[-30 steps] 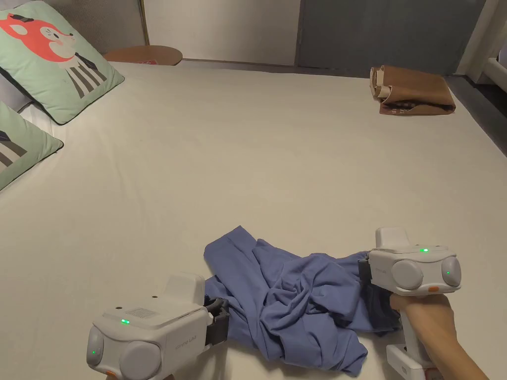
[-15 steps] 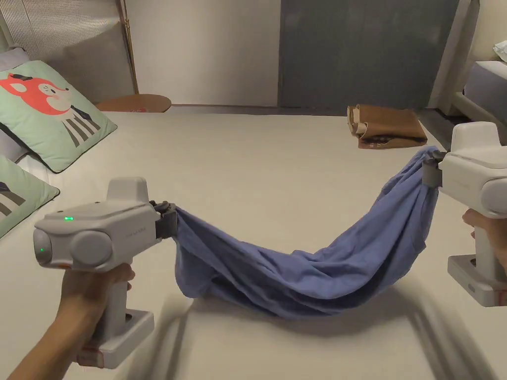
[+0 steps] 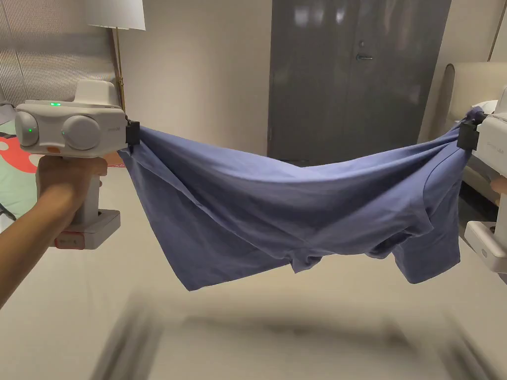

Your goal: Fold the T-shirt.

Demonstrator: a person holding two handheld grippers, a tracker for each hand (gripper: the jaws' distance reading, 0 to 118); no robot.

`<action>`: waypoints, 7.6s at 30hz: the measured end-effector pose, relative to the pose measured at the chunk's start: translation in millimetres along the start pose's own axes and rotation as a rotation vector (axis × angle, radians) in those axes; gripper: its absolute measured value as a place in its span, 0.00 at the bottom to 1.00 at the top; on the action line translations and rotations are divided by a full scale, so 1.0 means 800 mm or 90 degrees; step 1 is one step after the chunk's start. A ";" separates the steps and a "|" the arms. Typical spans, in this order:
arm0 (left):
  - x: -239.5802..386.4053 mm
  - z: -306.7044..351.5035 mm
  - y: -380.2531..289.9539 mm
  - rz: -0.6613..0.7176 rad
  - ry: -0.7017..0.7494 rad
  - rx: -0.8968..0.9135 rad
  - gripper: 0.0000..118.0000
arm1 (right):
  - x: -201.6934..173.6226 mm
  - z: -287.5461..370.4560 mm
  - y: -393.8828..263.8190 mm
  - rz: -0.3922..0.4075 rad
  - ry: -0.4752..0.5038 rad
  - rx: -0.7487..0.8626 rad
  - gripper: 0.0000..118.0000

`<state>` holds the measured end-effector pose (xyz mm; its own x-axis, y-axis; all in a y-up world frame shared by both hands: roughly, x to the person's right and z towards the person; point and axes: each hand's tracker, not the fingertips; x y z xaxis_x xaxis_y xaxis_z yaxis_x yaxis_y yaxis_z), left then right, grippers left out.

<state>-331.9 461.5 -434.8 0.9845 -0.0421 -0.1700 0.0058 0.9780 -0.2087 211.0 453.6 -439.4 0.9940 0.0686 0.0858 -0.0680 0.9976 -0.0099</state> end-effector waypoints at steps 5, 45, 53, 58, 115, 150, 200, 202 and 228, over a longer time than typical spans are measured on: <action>-0.011 -0.034 -0.005 0.014 0.027 0.024 0.03 | 0.003 -0.025 -0.009 -0.027 0.007 0.001 0.07; -0.135 0.295 -0.512 0.071 0.051 -0.399 0.03 | -0.009 0.335 -0.443 -0.062 0.037 -0.460 0.07; -0.134 0.305 -0.539 0.070 0.053 -0.421 0.04 | -0.014 0.361 -0.472 -0.082 0.025 -0.495 0.10; -0.123 0.295 -0.514 0.098 0.098 -0.413 0.64 | -0.030 0.357 -0.437 -0.047 0.007 -0.477 0.72; 0.006 -0.131 -0.389 0.063 -0.109 -0.441 0.88 | -0.148 0.238 -0.276 0.094 0.024 -0.082 0.00; 0.000 0.030 -0.320 -0.008 -0.169 -0.276 0.01 | -0.022 0.154 -0.437 -0.113 -0.039 -0.601 0.87; -0.049 -0.016 0.084 0.069 0.102 0.206 0.01 | -0.108 -0.062 0.128 -0.007 -0.008 0.163 0.04; -0.043 -0.028 0.076 0.069 0.110 0.213 0.01 | -0.109 -0.070 0.124 -0.005 -0.009 0.164 0.04; -0.047 0.003 -0.331 0.086 0.049 -0.132 0.01 | -0.072 0.035 -0.276 -0.065 0.071 -0.217 0.04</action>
<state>-370.2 204.6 -370.6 0.9575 0.0628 -0.2814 -0.1688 0.9133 -0.3705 166.0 229.6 -414.4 0.9987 -0.0503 -0.0051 0.0456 0.9397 -0.3391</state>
